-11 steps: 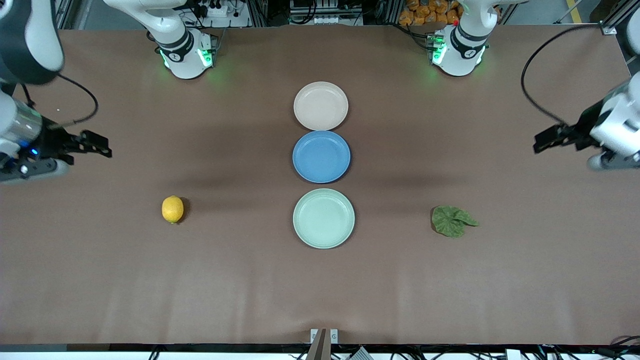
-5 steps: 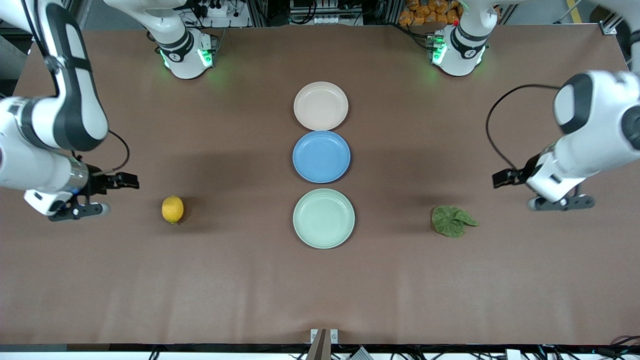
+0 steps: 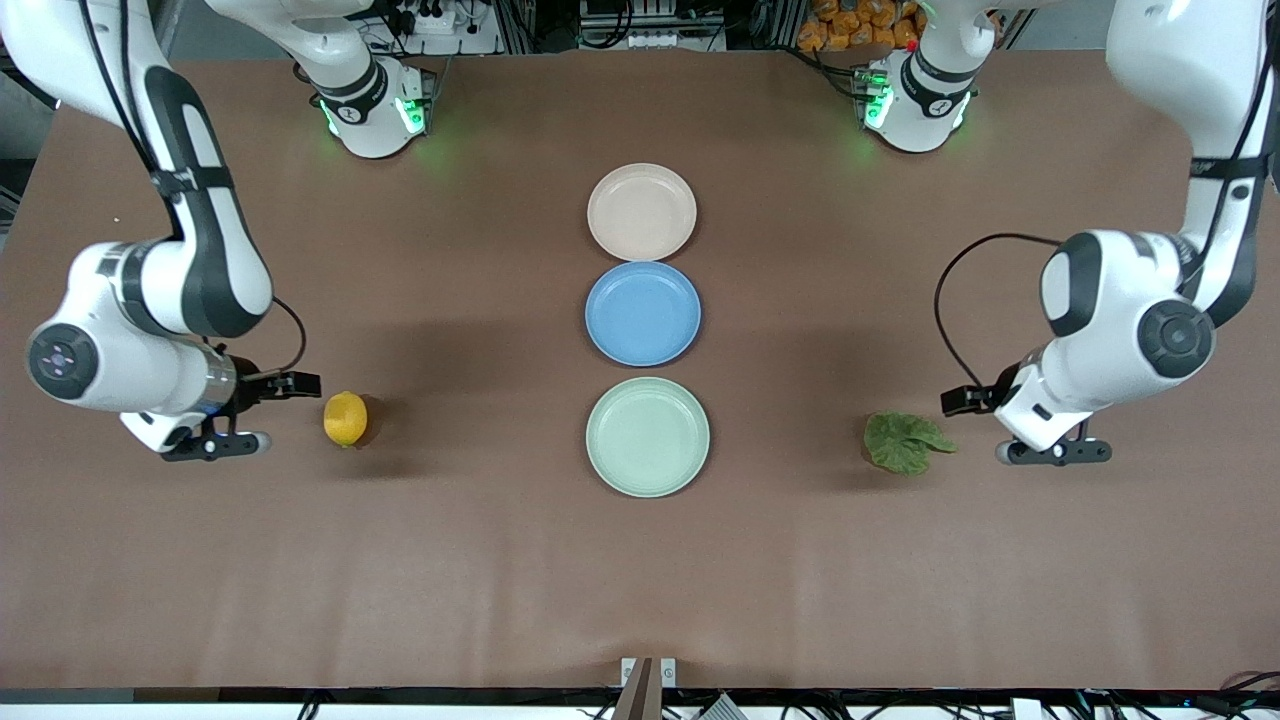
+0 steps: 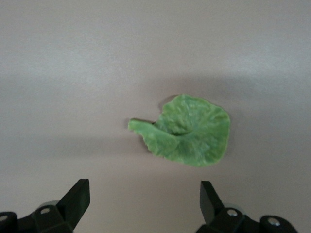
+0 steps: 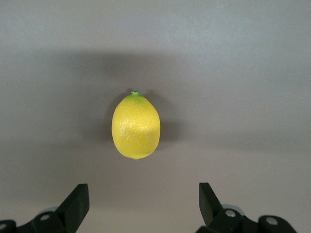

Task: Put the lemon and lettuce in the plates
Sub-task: 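Lower the right gripper to the lemon while the left gripper reaches the lettuce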

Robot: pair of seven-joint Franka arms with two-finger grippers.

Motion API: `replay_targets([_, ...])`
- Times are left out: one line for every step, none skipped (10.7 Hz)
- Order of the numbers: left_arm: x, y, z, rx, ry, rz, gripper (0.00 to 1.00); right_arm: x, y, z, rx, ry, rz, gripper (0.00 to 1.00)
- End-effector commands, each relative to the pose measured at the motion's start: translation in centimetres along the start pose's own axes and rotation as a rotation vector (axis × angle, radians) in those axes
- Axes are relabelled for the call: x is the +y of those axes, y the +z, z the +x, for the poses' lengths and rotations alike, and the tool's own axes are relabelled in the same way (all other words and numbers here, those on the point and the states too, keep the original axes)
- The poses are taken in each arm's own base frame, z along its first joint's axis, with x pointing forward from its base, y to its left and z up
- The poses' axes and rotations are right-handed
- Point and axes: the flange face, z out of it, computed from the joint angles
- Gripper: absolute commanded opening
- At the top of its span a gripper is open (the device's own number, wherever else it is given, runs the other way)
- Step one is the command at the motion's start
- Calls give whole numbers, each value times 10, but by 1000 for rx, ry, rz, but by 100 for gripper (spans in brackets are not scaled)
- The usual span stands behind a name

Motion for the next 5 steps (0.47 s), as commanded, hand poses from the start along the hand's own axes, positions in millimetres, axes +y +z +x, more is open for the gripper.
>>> replay_targets([4,33,11,14,27,-2,100,-2,38,3,15,42,39,100])
replay_targets([4,45,12,12,26,-4,100,-3,45,6,41,43,35,100])
replay_targets([6,60,13,6,28,-6,100,0,55,9,43,49,34,100])
replay_targets([5,73,14,6,26,-7,100,-2,63,10,38,47,32,100])
replay_targets([9,84,14,6,31,-8,100,-2,68,11,32,58,32,100])
